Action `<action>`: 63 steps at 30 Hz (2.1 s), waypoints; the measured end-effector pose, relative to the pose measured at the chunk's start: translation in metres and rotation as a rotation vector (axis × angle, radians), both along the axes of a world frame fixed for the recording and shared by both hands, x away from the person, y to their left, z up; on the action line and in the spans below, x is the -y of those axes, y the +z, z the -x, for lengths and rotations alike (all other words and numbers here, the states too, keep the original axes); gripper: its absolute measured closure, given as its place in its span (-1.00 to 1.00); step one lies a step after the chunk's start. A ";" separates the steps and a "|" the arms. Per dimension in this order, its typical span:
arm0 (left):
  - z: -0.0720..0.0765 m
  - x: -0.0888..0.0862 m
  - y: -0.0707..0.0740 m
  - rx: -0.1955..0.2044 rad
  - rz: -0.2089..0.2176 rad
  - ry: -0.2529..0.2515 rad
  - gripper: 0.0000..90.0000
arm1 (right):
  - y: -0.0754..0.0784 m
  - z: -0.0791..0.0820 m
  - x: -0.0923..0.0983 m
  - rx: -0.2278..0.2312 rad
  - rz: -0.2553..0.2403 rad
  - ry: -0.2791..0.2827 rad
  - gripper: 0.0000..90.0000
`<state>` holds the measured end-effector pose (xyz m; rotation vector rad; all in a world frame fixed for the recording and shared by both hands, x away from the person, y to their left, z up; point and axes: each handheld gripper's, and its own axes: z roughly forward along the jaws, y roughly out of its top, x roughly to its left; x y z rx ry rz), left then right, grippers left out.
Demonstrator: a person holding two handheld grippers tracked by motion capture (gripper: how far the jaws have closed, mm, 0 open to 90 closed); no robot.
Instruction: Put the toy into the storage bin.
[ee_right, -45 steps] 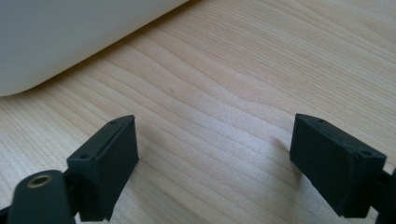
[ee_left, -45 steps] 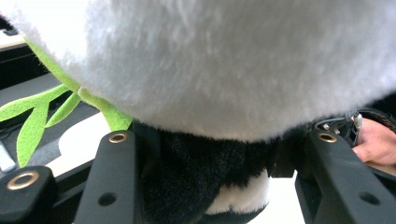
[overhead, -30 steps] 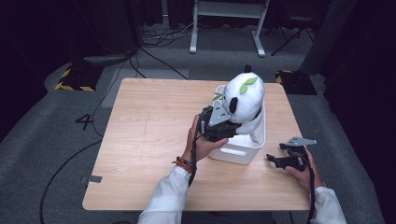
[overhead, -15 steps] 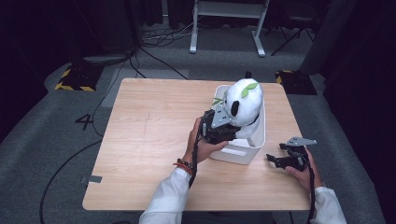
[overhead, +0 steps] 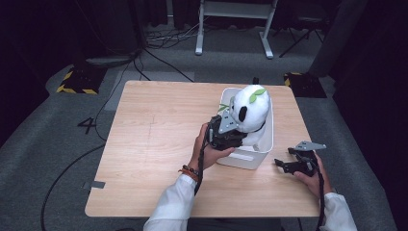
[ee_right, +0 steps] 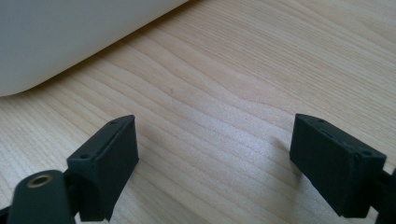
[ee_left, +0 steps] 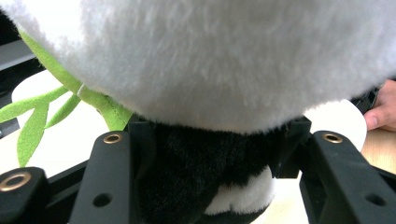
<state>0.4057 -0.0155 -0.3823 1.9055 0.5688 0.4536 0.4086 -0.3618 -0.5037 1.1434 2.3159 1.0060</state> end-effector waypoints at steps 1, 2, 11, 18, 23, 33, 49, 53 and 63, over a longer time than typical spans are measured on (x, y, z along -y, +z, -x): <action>0.000 0.000 0.000 0.001 -0.004 -0.002 0.07 | 0.000 0.000 0.000 0.000 0.000 0.000 -0.66; 0.000 0.000 0.000 0.001 -0.004 -0.002 0.07 | 0.000 0.000 0.000 0.000 0.000 0.000 -0.66; -0.002 0.006 -0.003 -0.022 -0.042 -0.011 0.06 | 0.000 0.000 0.000 -0.002 -0.001 -0.001 -0.66; -0.005 0.010 -0.004 -0.036 -0.083 -0.025 0.06 | 0.000 0.000 0.000 -0.003 -0.001 -0.001 -0.66; -0.007 0.016 -0.008 -0.055 -0.128 -0.031 0.05 | 0.000 0.000 0.000 -0.003 -0.001 -0.001 -0.66; -0.008 0.018 -0.008 -0.078 -0.161 -0.038 0.01 | 0.000 0.000 0.000 -0.003 -0.001 -0.001 -0.66; -0.014 0.021 -0.008 -0.179 -0.240 -0.065 -0.03 | 0.000 0.000 0.000 -0.001 0.000 0.000 -0.66; -0.015 0.022 -0.008 -0.191 -0.246 -0.067 -0.04 | 0.000 0.000 0.000 -0.001 0.000 0.000 -0.66; -0.020 0.023 -0.006 -0.247 -0.270 -0.077 -0.07 | 0.000 0.000 0.000 -0.001 0.000 0.000 -0.66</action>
